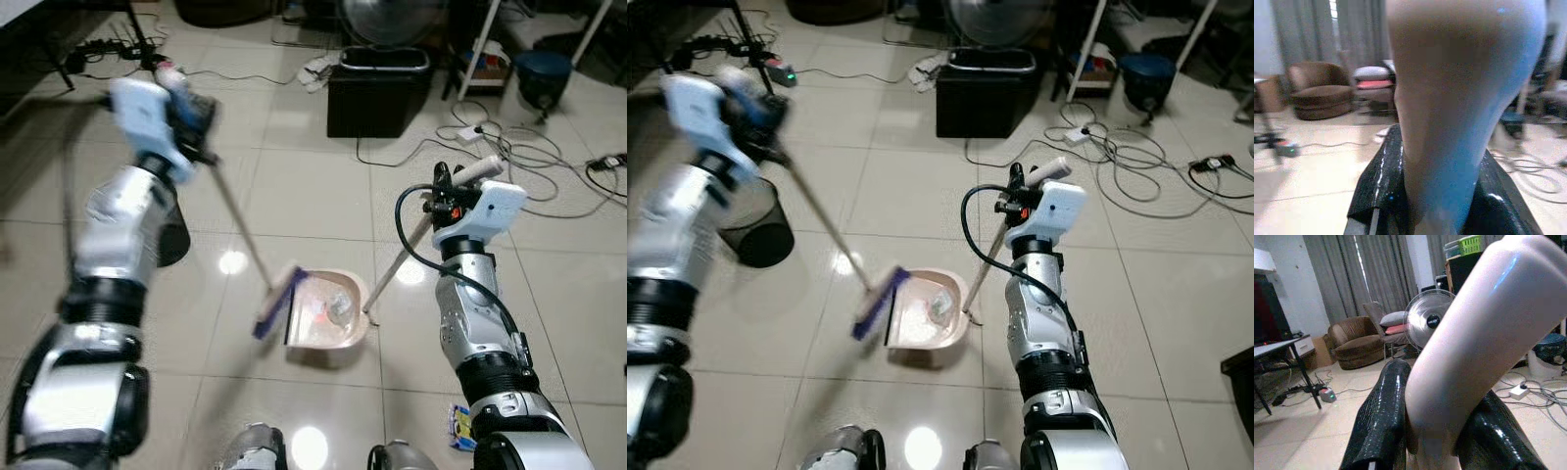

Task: Sweep floor

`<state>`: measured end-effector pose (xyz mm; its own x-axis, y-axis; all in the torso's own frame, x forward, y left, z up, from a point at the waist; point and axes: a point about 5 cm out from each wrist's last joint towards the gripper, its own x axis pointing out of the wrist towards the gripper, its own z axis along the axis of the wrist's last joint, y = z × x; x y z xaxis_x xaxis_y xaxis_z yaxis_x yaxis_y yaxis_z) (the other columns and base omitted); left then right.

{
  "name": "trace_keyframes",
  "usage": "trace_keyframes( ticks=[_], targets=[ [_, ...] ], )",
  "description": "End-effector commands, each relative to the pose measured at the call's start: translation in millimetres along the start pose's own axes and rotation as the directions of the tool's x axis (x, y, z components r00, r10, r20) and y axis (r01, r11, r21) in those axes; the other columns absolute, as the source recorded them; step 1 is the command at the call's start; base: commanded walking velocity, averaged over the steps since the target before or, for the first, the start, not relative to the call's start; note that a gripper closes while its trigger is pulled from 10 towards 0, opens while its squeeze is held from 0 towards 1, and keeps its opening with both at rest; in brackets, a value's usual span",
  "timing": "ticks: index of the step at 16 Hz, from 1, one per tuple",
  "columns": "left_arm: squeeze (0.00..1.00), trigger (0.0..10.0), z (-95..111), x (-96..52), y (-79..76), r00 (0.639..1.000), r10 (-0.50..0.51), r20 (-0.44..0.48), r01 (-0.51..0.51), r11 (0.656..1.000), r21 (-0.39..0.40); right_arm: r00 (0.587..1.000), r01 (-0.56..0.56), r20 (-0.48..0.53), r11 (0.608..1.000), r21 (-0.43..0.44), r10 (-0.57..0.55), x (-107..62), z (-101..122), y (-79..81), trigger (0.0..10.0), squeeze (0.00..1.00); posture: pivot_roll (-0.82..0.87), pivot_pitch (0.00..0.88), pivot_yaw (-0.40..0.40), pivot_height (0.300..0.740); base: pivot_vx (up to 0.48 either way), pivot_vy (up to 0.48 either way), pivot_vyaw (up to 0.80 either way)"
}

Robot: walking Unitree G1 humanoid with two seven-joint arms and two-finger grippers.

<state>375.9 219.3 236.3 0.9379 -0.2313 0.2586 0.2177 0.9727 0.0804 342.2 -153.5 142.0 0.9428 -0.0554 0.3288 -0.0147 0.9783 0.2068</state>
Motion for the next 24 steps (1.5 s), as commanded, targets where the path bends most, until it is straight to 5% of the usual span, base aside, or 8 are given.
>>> trace_keyframes(
  ticks=[1, 4, 6, 9, 14, 24],
  targets=[
    [0.00, 10.0, 13.3, 2.1, 10.1, 0.999, 0.041, 0.032, -0.044, 0.996, 0.074, 0.999, 0.016, 0.027, 1.000, 0.019, -0.016, 1.1, 7.1, -4.6, 10.0, 0.00, -0.03, 0.000, 0.050, 0.740, 0.000, 0.000, 0.00],
    [0.00, 10.0, -13.6, -15.0, 31.1, 0.981, 0.181, -0.072, -0.167, 0.972, 0.164, 0.998, 0.046, 0.030, 0.997, 0.068, -0.049, 3.4, 20.6, -11.0, 10.0, 0.00, -0.04, 0.000, 0.084, 0.740, 0.000, 0.000, 0.00],
    [0.00, 10.0, -40.7, -33.5, 27.5, 0.964, 0.229, -0.134, -0.212, 0.969, 0.126, 0.999, 0.035, 0.040, 0.998, 0.058, -0.037, 9.7, 37.3, -10.5, 10.0, 0.00, -0.07, 0.000, 0.099, 0.740, 0.000, 0.000, 0.00],
    [0.00, 10.0, -59.6, -52.6, 5.3, 0.959, 0.267, -0.092, -0.253, 0.957, 0.139, 0.998, -0.028, 0.057, 0.996, 0.080, 0.023, 17.5, 67.4, -0.8, 10.0, 0.00, -0.08, 0.000, 0.087, 0.740, 0.000, 0.000, 0.00],
    [0.00, 10.0, -71.1, -80.9, -37.8, 0.966, 0.243, -0.090, -0.233, 0.967, 0.103, 0.996, -0.078, 0.048, 0.995, 0.067, 0.075, 18.8, 89.7, 11.8, 10.0, 0.00, -0.05, 0.004, 0.048, 0.740, 0.000, 0.000, 0.28],
    [0.00, 10.0, -68.9, -96.5, -51.1, 0.957, 0.266, -0.114, -0.243, 0.952, 0.184, 0.996, -0.084, 0.007, 0.987, 0.139, 0.084, 22.5, 94.3, 25.7, 10.0, 0.00, -0.03, 0.021, 0.027, 0.740, 0.236, 0.000, 0.80]
  ],
)
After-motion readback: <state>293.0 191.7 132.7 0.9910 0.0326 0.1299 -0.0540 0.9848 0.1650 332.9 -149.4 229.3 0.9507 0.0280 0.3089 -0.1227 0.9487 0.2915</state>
